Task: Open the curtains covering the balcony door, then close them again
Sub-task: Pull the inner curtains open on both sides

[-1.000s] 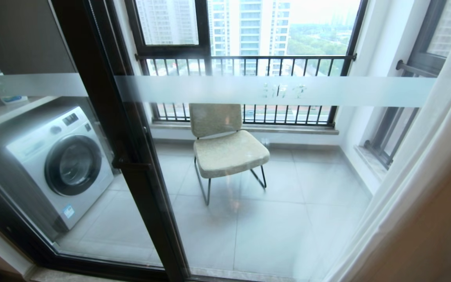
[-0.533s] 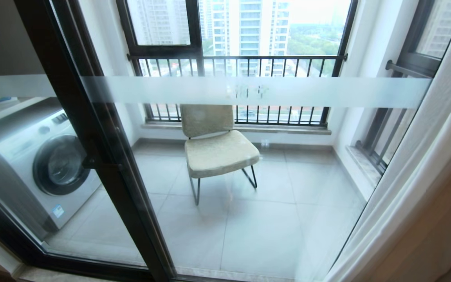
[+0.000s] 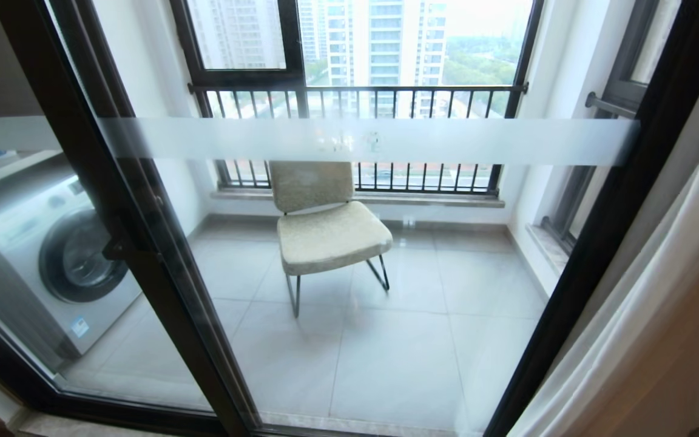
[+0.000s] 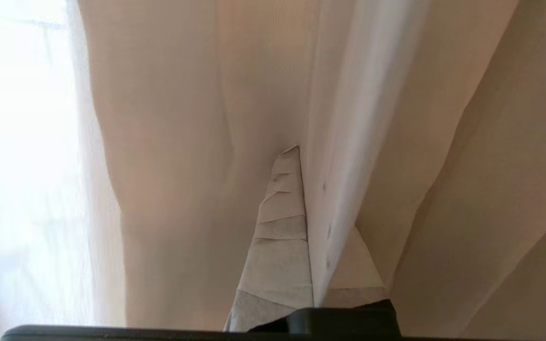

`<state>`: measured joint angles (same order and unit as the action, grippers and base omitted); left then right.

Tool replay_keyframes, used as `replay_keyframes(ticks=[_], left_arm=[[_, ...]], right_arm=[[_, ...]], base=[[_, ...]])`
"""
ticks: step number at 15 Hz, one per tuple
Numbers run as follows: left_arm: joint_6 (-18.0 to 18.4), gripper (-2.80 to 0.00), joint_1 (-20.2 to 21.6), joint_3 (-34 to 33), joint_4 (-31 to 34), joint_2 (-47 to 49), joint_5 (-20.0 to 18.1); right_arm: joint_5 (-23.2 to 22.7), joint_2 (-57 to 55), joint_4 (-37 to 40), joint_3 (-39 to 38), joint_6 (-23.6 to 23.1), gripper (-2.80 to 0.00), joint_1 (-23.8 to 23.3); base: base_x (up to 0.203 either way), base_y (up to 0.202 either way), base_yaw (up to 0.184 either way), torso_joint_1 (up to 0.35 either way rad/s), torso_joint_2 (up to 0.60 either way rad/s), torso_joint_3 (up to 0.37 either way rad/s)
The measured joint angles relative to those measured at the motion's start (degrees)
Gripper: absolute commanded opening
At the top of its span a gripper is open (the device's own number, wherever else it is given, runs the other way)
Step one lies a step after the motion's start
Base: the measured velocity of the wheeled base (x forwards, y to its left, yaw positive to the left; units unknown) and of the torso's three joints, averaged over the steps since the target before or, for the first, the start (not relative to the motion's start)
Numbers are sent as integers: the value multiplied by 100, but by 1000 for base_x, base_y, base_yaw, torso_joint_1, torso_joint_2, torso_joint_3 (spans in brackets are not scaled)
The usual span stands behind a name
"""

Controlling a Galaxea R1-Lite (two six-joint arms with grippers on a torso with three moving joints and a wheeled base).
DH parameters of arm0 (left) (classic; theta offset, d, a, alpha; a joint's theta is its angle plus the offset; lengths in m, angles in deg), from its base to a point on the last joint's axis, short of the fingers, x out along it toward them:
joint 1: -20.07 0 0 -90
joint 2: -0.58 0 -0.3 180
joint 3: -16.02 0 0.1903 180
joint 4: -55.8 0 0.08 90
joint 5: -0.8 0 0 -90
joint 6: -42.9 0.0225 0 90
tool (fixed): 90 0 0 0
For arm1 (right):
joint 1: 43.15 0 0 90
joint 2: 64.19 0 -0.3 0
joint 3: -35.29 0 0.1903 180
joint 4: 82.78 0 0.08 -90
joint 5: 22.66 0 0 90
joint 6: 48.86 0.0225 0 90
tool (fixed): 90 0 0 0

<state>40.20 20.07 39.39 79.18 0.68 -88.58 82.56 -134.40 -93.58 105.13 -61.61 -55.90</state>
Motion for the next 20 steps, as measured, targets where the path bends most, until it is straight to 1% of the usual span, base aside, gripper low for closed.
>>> replay_keyframes(ticks=[5,10,13,20], left_arm=[[-6,-280,5,0,2,0,-5],[-9,-280,5,0,-1,0,-5],[-5,-280,7,0,-1,0,-5],[1,-280,11,0,-1,0,-4]], right_arm=[[-9,-16,-28,-2,-1,-280,9],[-6,-33,-85,-65,-1,-280,9],[-9,-38,-63,-126,0,-280,9],[-19,-72,-100,-108,79,-280,18]], base=[[0,0,0,0,0,0],[-177,0,-1,4,3,1],[-127,0,1,0,1,2],[0,0,0,5,0,0]])
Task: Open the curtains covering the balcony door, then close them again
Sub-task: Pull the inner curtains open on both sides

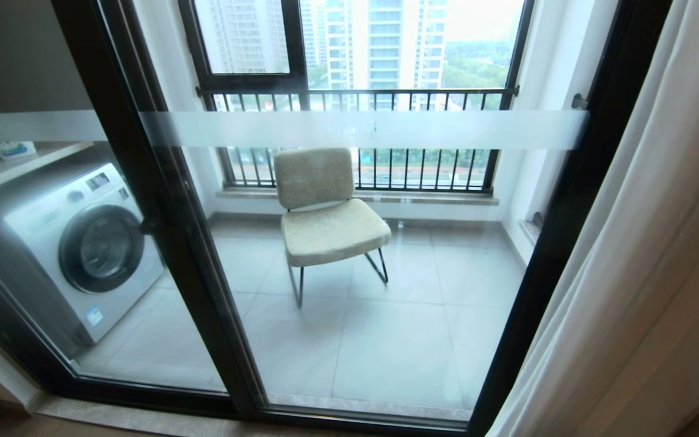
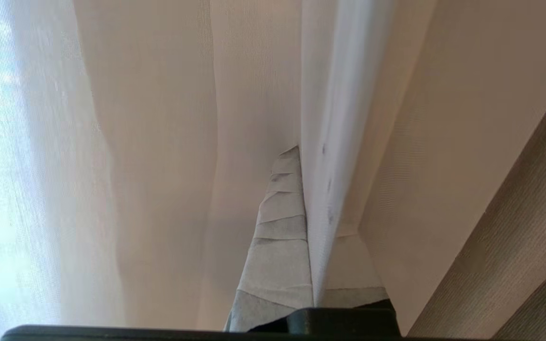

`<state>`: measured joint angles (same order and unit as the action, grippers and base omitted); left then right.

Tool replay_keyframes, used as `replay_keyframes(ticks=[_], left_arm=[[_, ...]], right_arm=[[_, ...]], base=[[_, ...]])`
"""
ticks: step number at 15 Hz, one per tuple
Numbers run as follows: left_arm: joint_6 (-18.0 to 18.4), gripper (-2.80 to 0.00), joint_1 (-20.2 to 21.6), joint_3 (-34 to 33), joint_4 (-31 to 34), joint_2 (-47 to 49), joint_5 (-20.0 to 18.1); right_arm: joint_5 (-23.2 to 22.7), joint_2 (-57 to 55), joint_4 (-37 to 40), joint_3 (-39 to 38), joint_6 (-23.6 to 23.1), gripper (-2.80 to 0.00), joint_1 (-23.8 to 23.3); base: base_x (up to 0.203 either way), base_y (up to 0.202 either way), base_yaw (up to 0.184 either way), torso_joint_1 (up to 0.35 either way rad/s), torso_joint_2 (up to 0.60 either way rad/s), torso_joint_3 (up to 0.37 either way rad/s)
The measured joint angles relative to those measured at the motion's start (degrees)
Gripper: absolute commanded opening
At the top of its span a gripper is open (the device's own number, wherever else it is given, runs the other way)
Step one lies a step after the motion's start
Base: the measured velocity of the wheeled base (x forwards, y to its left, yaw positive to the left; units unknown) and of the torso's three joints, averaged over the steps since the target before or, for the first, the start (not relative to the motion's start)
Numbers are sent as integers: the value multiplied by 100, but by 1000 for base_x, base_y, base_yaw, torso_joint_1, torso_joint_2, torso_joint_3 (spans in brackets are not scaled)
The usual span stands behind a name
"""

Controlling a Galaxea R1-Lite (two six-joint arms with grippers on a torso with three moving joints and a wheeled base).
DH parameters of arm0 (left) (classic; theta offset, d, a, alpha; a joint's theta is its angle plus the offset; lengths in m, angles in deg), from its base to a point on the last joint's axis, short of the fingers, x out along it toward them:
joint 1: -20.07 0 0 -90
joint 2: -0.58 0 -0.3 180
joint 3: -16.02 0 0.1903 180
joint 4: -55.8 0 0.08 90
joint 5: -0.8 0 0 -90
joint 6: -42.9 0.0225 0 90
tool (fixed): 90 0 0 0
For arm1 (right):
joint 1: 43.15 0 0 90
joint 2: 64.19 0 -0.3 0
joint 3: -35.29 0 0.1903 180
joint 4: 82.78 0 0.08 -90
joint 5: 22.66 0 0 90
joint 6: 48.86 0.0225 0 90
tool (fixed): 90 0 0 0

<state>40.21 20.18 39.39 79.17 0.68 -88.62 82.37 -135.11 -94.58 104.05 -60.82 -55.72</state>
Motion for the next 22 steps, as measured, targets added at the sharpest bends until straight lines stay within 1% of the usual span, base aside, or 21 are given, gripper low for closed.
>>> replay_keyframes(ticks=[3,6,9,12,15,18,20,22], left_arm=[[-1,-280,-4,0,0,0,-1],[-1,-280,-6,0,2,0,2],[-1,-280,-6,0,0,0,2],[-1,-280,-1,0,0,0,-1],[2,-280,-4,0,0,0,-1],[2,-280,-6,0,0,0,-1],[-1,-280,-6,0,0,0,2],[0,-280,-4,0,0,0,2]], right_arm=[[-23,-41,0,44,6,-280,74],[-15,-32,33,100,-20,-280,405],[-14,-105,119,359,-36,-280,771],[-7,-323,156,691,-50,-280,968],[-5,-595,470,1215,-50,-280,1008],[-3,-920,574,1693,-24,-280,1009],[0,-1100,579,1872,-16,-280,962],[-1,-1193,588,1931,-9,-280,809]], base=[[0,0,0,0,0,0],[0,0,0,0,0,0],[0,0,0,0,0,0],[0,0,0,0,0,0],[0,0,0,0,0,0],[0,0,0,0,0,0],[0,0,0,0,0,0],[0,0,0,0,0,0]])
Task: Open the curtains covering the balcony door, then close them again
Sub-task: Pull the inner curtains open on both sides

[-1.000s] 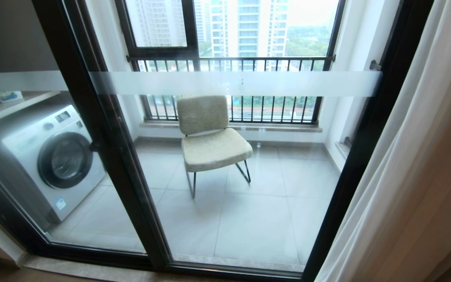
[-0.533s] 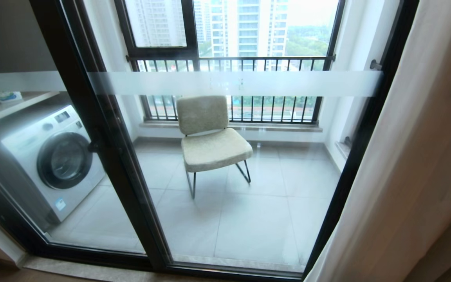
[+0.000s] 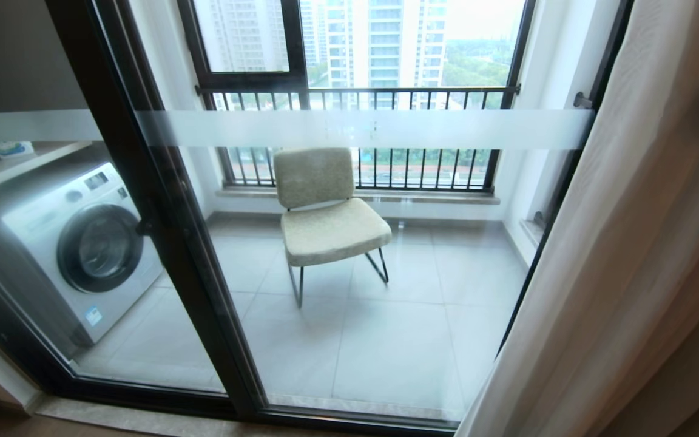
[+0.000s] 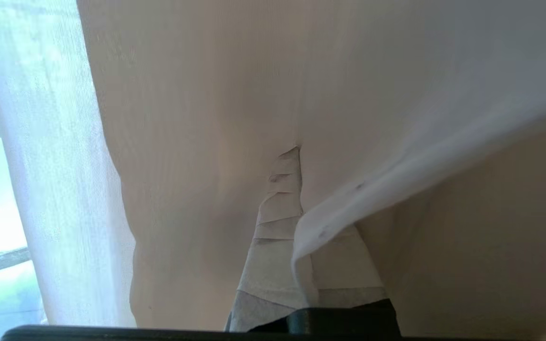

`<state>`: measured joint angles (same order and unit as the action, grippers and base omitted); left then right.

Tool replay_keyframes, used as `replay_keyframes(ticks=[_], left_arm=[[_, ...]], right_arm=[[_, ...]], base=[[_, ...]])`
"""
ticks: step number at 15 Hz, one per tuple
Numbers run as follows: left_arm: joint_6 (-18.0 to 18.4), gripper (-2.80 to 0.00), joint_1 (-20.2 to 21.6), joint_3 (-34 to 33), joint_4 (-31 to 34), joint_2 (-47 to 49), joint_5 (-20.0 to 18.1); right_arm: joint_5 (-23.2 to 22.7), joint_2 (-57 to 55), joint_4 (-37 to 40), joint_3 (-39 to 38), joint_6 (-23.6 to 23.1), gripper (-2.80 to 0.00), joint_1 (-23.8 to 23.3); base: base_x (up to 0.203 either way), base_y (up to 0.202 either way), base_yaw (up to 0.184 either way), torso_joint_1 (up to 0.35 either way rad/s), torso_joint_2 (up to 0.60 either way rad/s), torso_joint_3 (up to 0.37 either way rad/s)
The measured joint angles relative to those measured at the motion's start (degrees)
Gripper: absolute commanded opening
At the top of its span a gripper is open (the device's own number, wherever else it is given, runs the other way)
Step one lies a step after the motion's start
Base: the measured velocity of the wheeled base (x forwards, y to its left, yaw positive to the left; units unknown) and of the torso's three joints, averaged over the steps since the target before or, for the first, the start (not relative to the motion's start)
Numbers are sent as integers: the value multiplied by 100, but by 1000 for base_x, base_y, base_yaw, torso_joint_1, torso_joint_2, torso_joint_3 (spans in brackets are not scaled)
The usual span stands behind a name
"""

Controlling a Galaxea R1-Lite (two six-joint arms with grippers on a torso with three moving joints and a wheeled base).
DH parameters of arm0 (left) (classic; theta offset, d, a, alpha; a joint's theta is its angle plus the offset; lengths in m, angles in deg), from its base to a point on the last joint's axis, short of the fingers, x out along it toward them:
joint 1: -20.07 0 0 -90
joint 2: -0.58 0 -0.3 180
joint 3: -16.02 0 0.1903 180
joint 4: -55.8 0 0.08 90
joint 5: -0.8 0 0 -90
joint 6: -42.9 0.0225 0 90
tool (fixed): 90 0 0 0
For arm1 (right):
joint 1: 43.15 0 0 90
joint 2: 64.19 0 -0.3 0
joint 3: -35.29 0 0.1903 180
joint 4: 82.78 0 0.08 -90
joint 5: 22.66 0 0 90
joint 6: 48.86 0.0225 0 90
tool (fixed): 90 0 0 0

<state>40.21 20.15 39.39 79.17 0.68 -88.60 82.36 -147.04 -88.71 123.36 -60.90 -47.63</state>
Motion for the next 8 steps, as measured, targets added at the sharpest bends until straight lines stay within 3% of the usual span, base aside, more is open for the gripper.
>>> replay_keyframes(ticks=[8], left_arm=[[1,-280,0,0,0,0,0]], right_arm=[[-41,-191,262,415,17,-280,-1045]], base=[[0,0,0,0,0,0]])
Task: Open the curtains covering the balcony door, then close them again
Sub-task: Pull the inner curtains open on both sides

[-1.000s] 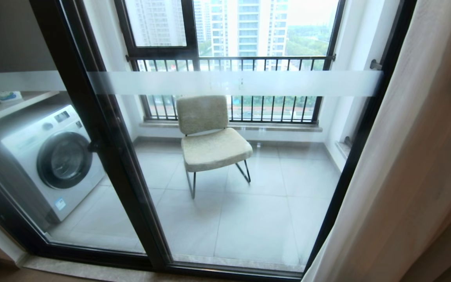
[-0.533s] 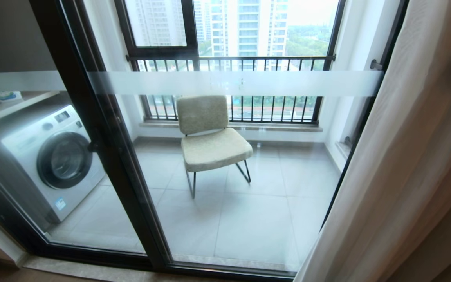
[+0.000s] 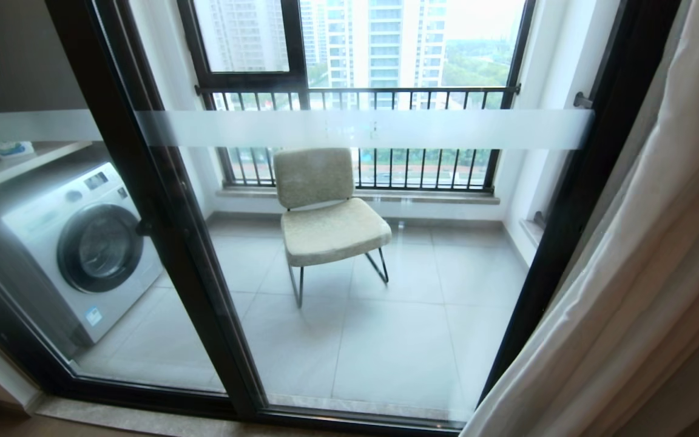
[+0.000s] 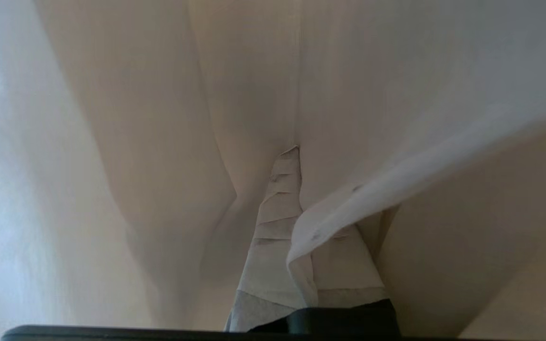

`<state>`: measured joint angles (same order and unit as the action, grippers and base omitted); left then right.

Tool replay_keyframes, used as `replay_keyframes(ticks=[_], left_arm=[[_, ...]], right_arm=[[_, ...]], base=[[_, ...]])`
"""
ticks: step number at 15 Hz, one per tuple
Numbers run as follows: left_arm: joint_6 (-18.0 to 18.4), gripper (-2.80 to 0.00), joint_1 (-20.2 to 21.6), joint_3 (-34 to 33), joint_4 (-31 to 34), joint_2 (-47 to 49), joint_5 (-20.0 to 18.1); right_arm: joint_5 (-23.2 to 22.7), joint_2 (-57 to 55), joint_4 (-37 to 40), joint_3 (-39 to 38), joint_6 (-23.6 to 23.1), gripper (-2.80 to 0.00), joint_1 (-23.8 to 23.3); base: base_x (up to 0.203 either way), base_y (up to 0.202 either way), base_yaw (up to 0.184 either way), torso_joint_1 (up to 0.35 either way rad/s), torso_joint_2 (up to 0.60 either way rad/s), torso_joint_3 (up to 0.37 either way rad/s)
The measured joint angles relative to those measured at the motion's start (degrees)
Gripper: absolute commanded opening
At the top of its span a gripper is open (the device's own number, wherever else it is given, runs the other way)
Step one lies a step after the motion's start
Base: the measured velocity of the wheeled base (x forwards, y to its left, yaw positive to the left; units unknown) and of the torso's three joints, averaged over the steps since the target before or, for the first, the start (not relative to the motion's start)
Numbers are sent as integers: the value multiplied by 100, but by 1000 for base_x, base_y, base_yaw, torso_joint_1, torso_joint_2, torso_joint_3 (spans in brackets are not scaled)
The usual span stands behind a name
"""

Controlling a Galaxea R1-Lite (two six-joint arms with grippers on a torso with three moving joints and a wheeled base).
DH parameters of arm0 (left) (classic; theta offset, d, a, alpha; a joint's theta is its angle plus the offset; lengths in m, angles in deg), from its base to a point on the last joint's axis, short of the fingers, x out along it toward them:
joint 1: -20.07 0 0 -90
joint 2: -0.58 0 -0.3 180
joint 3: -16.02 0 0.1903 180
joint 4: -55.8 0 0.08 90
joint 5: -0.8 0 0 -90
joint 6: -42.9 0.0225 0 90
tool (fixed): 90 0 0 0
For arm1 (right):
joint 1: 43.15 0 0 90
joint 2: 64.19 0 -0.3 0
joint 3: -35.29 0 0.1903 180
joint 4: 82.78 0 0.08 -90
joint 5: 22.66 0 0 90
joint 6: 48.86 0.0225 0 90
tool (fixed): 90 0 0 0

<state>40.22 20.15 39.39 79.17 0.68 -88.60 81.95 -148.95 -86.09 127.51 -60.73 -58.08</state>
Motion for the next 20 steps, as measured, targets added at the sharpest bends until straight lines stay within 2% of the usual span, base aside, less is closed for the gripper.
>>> replay_keyframes(ticks=[7,20], left_arm=[[-1,-280,0,0,0,0,-2],[1,-280,0,0,0,0,0]], right_arm=[[-20,42,302,90,-2,-280,-848],[-153,115,400,101,-17,-280,-1901]], base=[[0,0,0,0,0,0],[0,0,0,0,0,0]])
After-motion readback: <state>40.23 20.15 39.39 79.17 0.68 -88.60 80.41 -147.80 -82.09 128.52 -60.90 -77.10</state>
